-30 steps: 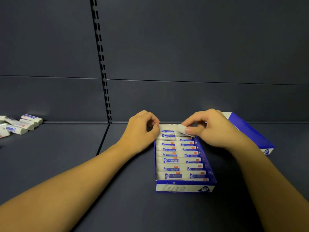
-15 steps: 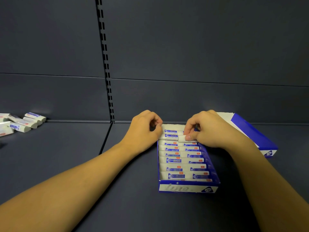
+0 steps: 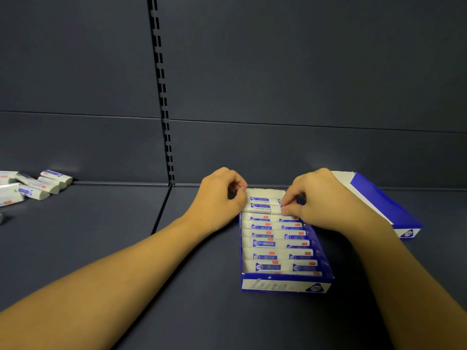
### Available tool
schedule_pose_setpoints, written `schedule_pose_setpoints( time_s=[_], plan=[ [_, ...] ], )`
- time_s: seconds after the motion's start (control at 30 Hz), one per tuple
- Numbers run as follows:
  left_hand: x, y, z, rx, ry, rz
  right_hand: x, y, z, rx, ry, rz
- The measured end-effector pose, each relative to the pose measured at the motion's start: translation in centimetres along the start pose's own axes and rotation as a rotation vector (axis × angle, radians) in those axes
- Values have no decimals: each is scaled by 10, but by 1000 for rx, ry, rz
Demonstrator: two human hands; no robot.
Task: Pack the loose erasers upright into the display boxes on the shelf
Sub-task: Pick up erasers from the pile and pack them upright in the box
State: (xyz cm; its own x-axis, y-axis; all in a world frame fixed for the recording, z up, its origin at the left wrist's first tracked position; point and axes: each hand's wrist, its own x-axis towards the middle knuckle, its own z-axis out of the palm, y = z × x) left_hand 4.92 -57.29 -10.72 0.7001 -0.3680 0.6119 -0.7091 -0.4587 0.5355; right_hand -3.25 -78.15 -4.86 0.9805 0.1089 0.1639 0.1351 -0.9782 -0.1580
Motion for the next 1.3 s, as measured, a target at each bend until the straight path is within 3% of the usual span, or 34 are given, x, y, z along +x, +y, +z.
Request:
schedule_pose_setpoints(
  time_s=[0.63, 0.87, 0.97, 1.17, 1.3],
  plan=[
    [0, 1, -1, -4, -19, 2, -2, 1, 0, -12, 19, -28],
    [6, 1, -13, 32, 33, -67, -4, 3, -17, 223, 210, -3],
    [12, -5, -29, 136, 11, -129, 5, 5, -25, 218, 186, 54],
    [2, 2, -82, 539, -185, -186, 6, 1, -31, 16, 18, 89],
    [-17, 30, -117, 765, -249, -204, -12, -13, -44, -84, 56, 105]
  ],
)
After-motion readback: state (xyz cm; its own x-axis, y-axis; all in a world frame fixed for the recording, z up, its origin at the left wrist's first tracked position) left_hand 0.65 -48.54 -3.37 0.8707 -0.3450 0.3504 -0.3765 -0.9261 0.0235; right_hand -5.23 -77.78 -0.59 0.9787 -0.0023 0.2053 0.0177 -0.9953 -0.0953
